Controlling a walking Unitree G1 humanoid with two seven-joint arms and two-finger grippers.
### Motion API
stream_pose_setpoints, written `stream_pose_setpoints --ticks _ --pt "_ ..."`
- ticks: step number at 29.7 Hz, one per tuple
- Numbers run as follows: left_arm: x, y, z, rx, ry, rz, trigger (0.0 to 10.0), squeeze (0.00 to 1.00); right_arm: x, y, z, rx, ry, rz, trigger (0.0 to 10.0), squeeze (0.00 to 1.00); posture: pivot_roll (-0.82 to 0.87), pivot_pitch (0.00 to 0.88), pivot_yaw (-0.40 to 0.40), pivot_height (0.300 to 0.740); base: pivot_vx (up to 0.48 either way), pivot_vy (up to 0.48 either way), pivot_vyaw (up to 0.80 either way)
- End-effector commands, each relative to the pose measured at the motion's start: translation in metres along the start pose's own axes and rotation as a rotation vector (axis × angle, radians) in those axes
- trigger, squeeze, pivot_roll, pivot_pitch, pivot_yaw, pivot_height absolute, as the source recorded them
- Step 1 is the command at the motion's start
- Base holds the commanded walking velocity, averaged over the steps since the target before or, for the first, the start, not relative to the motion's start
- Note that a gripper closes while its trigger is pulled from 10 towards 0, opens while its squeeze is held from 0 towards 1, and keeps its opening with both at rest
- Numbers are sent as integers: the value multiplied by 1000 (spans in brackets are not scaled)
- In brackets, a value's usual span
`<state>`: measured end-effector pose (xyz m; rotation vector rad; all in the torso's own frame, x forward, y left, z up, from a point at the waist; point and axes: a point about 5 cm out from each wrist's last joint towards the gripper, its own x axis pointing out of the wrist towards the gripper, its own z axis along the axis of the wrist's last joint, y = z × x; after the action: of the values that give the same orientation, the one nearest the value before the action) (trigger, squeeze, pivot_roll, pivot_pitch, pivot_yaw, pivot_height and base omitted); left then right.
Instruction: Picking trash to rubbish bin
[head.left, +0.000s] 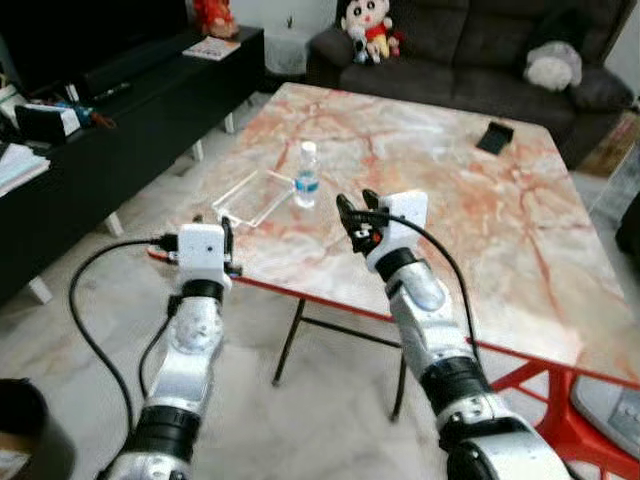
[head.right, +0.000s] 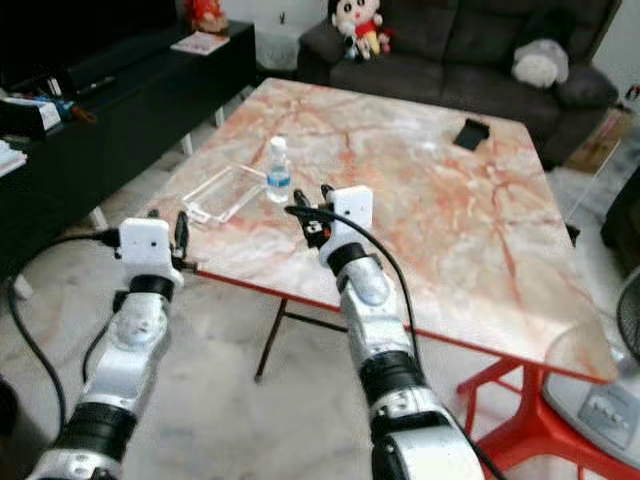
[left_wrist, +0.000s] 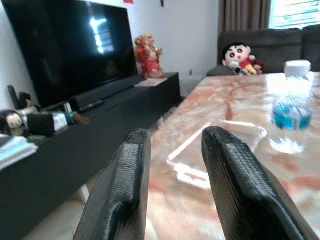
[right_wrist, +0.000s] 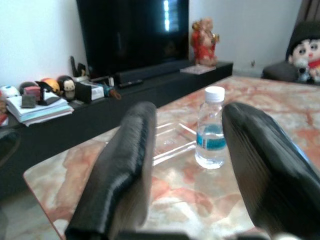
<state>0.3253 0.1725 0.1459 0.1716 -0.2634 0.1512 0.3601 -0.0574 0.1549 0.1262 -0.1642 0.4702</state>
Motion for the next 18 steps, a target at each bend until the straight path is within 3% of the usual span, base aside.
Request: stream_pose_setpoints --ticks 1,4,11,18 --pt "2 -9 7 -4 -21 -26 10000 0 0 -8 5 -21 -6 -19 10000 0 51 17 -74 740 435 0 0" --pt "2 -9 8 -4 -22 -26 10000 0 0 -7 7 -22 -16 -14 10000 0 51 17 -74 740 434 0 0" --pt "4 -8 12 -3 -28 -22 10000 0 -1 -7 6 -5 -11 -7 10000 0 53 44 -83 740 432 0 746" --pt "3 -7 12 -1 -26 -15 10000 0 -3 -8 5 12 -4 -13 10000 0 53 50 -84 740 433 0 0"
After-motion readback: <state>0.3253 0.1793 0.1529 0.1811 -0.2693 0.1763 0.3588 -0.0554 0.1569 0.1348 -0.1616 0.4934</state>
